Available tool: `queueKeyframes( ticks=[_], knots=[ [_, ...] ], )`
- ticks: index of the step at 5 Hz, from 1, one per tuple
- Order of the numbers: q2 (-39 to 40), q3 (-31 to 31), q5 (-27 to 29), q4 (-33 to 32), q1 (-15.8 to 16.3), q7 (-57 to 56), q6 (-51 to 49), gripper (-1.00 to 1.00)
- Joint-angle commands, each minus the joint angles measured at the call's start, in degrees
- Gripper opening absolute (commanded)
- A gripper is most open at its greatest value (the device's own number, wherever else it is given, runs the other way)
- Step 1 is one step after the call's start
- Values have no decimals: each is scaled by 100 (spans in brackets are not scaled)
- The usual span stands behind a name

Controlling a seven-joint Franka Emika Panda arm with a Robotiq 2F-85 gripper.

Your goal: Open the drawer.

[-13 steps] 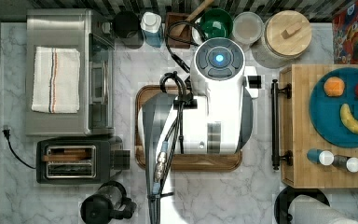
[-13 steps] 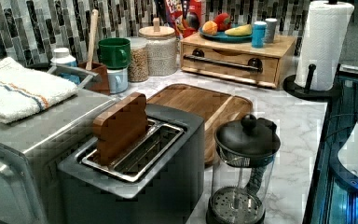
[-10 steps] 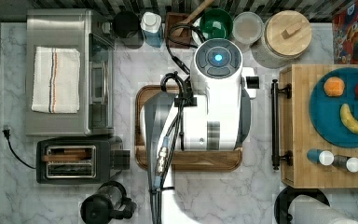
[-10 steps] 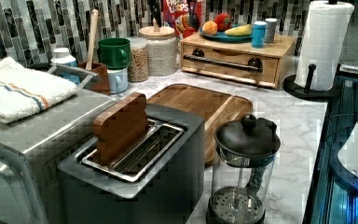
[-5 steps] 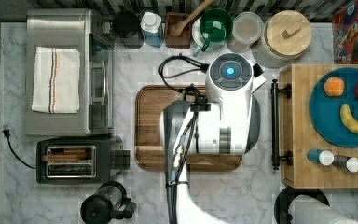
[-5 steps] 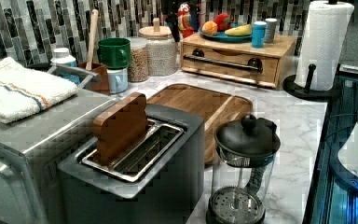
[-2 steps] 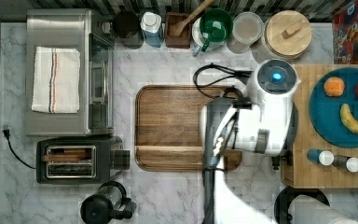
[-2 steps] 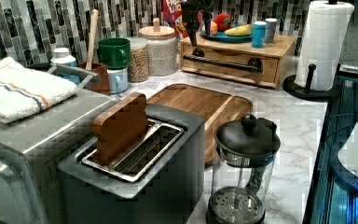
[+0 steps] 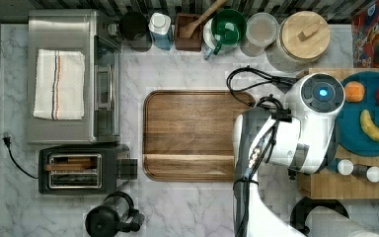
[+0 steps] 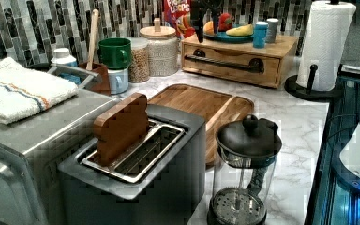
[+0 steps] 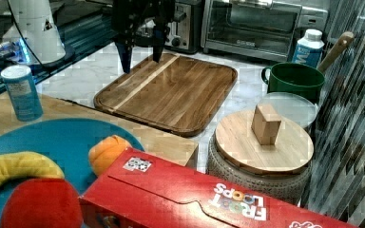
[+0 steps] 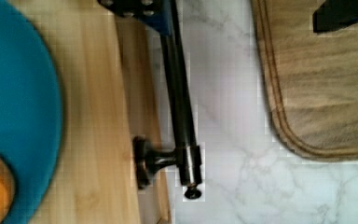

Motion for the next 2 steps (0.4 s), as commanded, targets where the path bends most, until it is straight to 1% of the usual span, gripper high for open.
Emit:
queueKeyframes(
  ticks=[1,2],
  knots=[
    [136,90,-412,-218,72,-535,494,100],
    [226,68,-377,-466,-7,-694,1001,100]
  ],
)
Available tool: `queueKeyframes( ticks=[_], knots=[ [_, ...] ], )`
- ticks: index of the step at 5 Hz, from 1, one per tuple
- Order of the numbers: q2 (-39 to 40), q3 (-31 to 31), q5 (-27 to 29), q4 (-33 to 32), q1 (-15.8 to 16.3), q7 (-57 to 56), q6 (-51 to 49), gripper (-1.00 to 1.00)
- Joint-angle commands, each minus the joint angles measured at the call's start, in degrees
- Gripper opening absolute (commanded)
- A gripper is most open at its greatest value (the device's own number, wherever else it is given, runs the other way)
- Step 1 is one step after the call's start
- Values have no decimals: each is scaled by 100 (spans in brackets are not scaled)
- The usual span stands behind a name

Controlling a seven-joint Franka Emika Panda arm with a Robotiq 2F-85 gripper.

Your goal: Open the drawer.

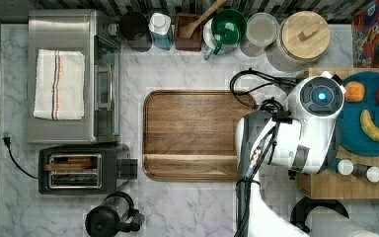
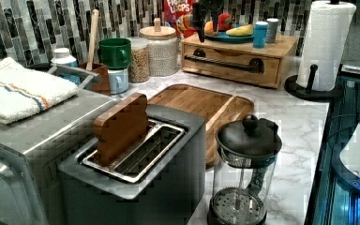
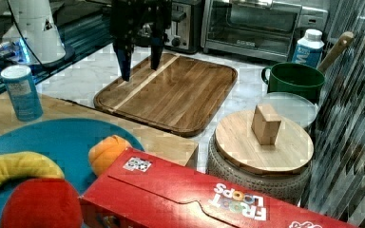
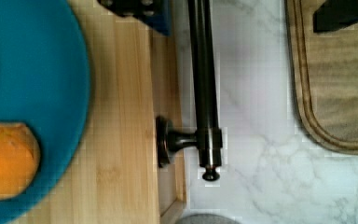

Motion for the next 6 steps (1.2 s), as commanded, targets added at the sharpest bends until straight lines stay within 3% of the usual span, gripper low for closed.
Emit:
queueKeyframes(
  ticks=[1,2,4,5,6],
  knots=[
    [330,17,-141,-467,61,-370,698,100],
    [368,-12,-51,-673,-173,-628,1209,100],
    [547,-189,-355,-1158,-136,-171,2039,100],
    [523,-475,-539,-1257,107,-23,2141,100],
    [591,-326,-448,-1175,-65,-146,1996,100]
  ],
)
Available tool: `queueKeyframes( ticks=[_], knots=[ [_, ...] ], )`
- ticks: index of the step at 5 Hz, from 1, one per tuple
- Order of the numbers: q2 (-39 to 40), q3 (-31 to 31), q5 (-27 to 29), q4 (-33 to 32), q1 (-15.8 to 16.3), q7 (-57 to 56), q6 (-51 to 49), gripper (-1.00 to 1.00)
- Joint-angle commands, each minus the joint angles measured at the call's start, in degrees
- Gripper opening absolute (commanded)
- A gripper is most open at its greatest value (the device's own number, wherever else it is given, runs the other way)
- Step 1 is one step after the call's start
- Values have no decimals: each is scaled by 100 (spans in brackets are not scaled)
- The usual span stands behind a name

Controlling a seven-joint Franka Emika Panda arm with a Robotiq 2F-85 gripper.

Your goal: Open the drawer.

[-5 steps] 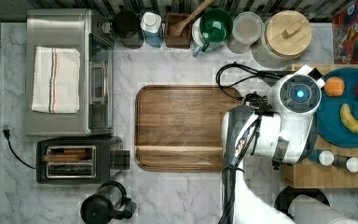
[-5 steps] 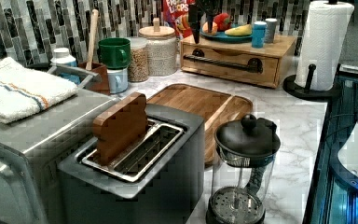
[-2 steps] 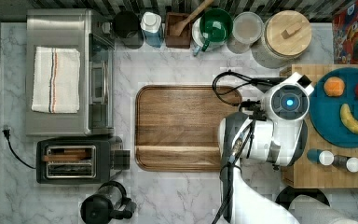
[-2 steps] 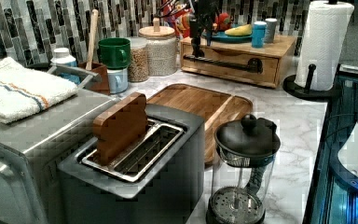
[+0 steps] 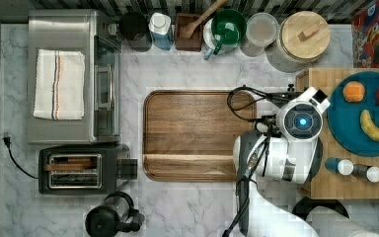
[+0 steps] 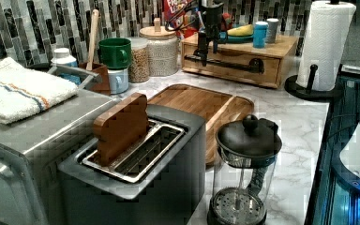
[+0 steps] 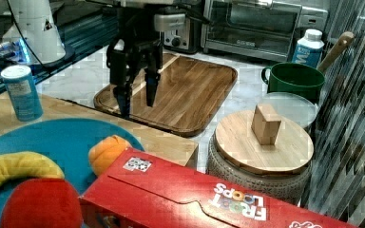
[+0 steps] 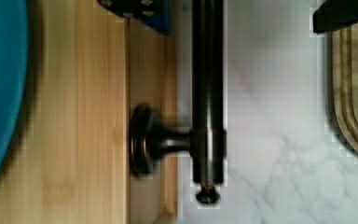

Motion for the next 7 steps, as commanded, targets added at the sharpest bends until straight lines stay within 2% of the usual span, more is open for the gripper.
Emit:
queueKeyframes(
  ticks=[1,2,4,5,7],
  knots=[
    [201,-20,168,-241,-55,-158,282,100],
    [124,12,32,-373,95,296,291,100],
    [148,348,487,-397,209,310,259,100],
    [197,485,538,-366,363,314,184,100],
    [334,778,650,-324,863,887,107,100]
  ],
)
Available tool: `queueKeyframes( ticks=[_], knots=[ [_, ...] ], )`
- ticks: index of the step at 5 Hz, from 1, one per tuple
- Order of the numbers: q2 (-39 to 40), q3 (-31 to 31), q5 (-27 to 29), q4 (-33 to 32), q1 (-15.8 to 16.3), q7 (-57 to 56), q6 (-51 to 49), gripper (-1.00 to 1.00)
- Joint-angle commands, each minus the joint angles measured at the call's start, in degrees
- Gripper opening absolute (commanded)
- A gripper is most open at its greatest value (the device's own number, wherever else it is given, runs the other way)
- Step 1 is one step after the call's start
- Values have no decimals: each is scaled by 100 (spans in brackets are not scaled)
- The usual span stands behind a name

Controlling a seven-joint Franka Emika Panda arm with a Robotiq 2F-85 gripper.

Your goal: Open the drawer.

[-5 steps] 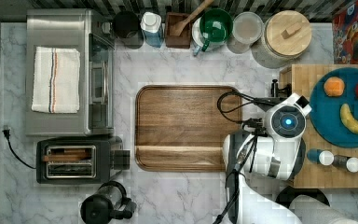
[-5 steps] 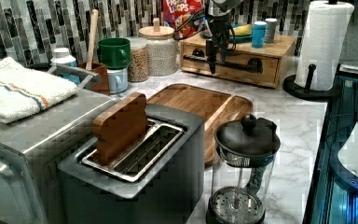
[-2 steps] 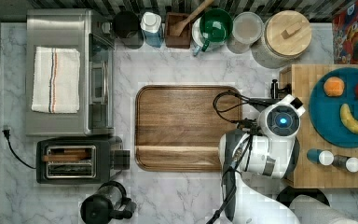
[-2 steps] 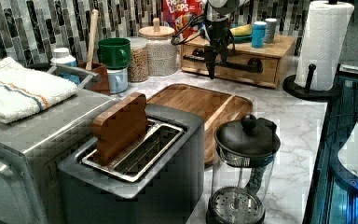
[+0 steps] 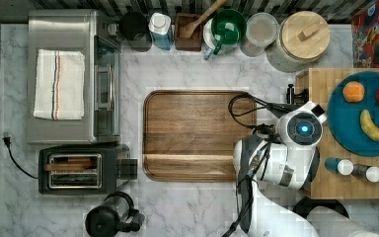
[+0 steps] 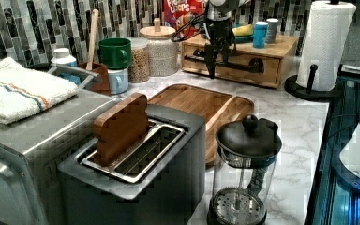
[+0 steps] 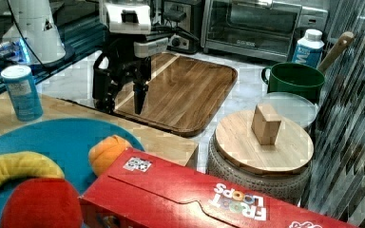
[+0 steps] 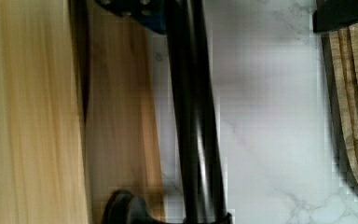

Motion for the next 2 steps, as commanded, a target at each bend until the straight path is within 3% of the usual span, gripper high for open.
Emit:
queueKeyframes(
  ticks=[1,2],
  knots=[
    [211,919,44,-70,1299,1463,197,100],
    [276,1480,-226,-99,1225,2267,244,100]
  ],
)
